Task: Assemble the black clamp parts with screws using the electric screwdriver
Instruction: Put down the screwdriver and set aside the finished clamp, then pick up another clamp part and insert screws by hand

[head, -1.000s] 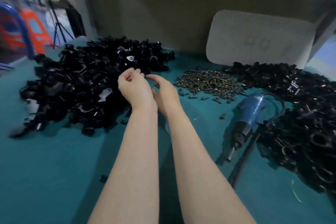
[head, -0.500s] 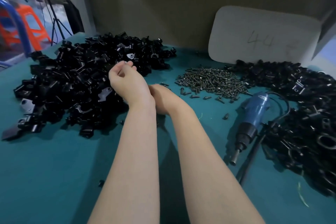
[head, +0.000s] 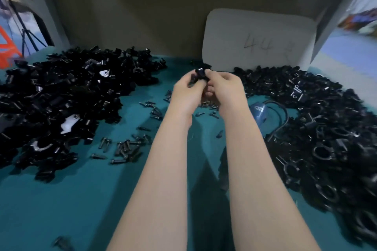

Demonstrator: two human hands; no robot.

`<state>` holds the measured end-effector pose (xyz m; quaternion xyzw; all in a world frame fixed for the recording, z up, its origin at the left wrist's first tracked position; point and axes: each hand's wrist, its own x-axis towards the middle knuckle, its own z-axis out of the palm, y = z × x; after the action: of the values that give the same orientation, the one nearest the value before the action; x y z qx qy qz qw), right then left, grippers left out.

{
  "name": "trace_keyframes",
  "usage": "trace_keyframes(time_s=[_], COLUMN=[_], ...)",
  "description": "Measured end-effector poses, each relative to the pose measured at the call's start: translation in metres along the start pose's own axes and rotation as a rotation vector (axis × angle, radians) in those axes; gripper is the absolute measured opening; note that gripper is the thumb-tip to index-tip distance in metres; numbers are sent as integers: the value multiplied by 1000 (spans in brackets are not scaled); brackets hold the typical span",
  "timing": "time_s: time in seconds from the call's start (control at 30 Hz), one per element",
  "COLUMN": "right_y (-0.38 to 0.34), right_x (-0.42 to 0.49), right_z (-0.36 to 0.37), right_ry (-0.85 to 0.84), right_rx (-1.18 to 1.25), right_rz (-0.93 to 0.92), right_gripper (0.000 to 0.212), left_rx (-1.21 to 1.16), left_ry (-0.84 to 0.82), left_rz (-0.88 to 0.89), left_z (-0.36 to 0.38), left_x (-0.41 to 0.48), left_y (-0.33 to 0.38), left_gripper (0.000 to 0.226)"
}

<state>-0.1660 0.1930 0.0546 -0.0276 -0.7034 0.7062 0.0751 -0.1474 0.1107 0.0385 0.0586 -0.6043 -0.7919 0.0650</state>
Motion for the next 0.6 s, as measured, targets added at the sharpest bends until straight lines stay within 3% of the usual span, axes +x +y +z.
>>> trace_keyframes(time_s=[0.23,0.3,0.37,0.47,0.6], right_y=[15,23,32,39,35], right_x=[41,57,72,94,115], right_z=[-55,-62,-67,-70,-71], right_ry=[212,288,339,237,84], right_rx=[-276,-478,-733,-1011,-1092], right_rz=[19,-11,43,324,547], right_gripper=[31,32,34,41,49], left_rx=[54,22,-38,-166,-278], left_ry=[-71,-25,3,48,85], left_rz=[-48,-69,-125,-216,-234], left_z=[64,73,78,82,86], left_x=[30,39,48,61,70], left_y=[-26,-30,-33,-37,-42], left_gripper=[21,8,9,5,15])
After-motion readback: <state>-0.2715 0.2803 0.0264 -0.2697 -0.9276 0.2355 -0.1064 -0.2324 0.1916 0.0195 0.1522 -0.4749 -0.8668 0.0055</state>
